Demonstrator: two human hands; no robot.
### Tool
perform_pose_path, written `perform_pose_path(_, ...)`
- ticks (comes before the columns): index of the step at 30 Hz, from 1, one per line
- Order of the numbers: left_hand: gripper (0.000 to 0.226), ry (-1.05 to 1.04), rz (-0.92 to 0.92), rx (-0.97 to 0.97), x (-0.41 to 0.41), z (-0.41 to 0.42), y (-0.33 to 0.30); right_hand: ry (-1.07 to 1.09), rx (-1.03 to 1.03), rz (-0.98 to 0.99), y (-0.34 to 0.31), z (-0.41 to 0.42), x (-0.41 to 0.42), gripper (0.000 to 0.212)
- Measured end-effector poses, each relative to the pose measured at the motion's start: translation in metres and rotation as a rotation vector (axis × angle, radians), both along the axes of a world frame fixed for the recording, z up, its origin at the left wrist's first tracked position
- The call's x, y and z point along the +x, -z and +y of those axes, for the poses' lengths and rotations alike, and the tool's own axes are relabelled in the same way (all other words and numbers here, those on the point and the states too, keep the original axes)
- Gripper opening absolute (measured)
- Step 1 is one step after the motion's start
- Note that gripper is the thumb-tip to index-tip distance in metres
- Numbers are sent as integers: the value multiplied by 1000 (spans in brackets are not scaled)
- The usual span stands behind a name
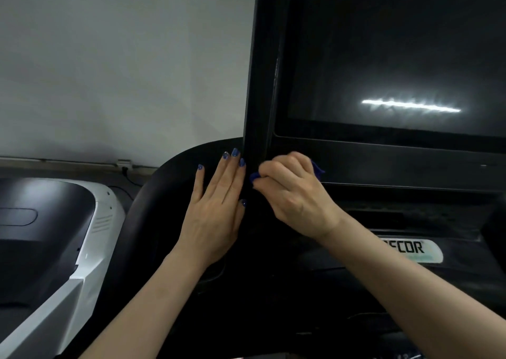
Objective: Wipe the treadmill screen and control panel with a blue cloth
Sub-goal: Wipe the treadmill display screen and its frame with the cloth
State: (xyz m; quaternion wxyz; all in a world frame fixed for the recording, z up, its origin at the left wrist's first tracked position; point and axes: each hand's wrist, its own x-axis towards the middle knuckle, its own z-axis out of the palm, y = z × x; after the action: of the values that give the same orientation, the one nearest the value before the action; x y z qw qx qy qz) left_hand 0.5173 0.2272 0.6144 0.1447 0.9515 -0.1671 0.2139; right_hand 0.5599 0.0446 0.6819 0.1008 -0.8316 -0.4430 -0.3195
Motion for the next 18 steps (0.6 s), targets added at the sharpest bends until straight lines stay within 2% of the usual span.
perform_pose_path(5,60,-24,33,-19,-4,4,-4,17,123,26,-34,20,18,12)
perform_pose_path(9,61,-34,12,-77,-2,8,-7,-12,-96,34,-21,10,22,22)
perform_pose_path(14,60,-37,-11,-126,-2,9,-8,-116,-244,-64,-33,-4,39,21)
perform_pose_path(18,59,-37,-10,-116,0,6,-8,-120,-96,-46,-43,5,55,16)
